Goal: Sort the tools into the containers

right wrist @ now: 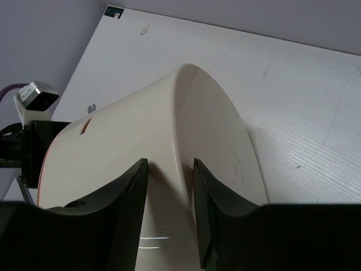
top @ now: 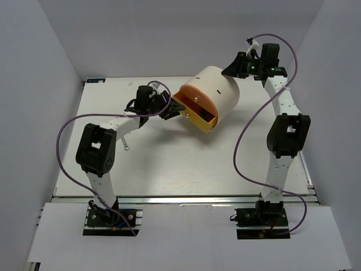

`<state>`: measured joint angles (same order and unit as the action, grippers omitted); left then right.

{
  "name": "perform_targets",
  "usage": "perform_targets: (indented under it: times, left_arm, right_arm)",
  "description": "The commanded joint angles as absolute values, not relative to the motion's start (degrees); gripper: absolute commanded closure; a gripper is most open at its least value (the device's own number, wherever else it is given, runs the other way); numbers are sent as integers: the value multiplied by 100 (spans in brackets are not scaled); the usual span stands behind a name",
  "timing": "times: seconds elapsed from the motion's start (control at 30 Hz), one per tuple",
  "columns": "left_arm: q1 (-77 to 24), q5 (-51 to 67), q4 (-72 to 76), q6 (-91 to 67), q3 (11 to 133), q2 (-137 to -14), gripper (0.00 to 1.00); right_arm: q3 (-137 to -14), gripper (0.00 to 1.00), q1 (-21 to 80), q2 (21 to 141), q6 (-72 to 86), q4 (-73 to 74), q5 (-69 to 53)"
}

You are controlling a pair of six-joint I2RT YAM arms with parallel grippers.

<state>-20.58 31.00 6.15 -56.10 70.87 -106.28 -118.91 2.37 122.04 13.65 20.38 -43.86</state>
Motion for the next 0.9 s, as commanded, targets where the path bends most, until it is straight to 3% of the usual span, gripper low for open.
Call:
perform_targets:
  times: [0.0,0.23,0.27,0.3,0.33,0.4,0.43,0.53,0.6,0.63,0.73,0.83,0.87]
  left_arm:
    - [-2162,3366,835,-5572,7707,-10976,45]
    - [-2259,3577,923,-5642,8455,-11636,49]
    - [-2267,3603,1001,-5660,8490,-11663,54]
    - [-2268,3630,1037,-5695,8508,-11715,75]
    - [-2268,3673,1081,-5713,8508,-11742,82]
    - [-2268,3691,1125,-5713,8543,-11777,92]
    - [-2268,3700,1177,-5722,8560,-11830,93]
    - [-2268,3788,1309,-5748,8596,-11865,85]
    - [-2267,3753,1327,-5713,8439,-11769,73]
    - [-2268,3727,1379,-5695,8316,-11708,61]
    - [-2259,3727,1661,-5704,7894,-11470,47]
    - [-2259,3753,1600,-5660,7753,-11391,45]
    - [-2259,3727,1574,-5651,7700,-11365,52]
  right_arm:
    - [-11602,58,360,12103,1353,2531,-4702]
    - [-11522,58,360,12067,1354,2593,-4588]
    - [-11522,58,360,12059,1362,2601,-4570]
    - [-11514,57,369,12067,1354,2610,-4570]
    - [-11505,56,360,12067,1362,2610,-4570]
    - [-11487,56,369,12059,1362,2610,-4570]
    - [-11470,55,369,12067,1362,2610,-4579]
    - [-11443,54,352,12067,1354,2628,-4562]
    - [-11452,53,343,12076,1345,2637,-4526]
    - [-11452,53,334,12076,1353,2637,-4535]
    - [-11435,53,290,12085,1362,2637,-4518]
    - [-11426,53,273,12085,1354,2637,-4500]
    - [-11426,53,272,12068,1354,2637,-4500]
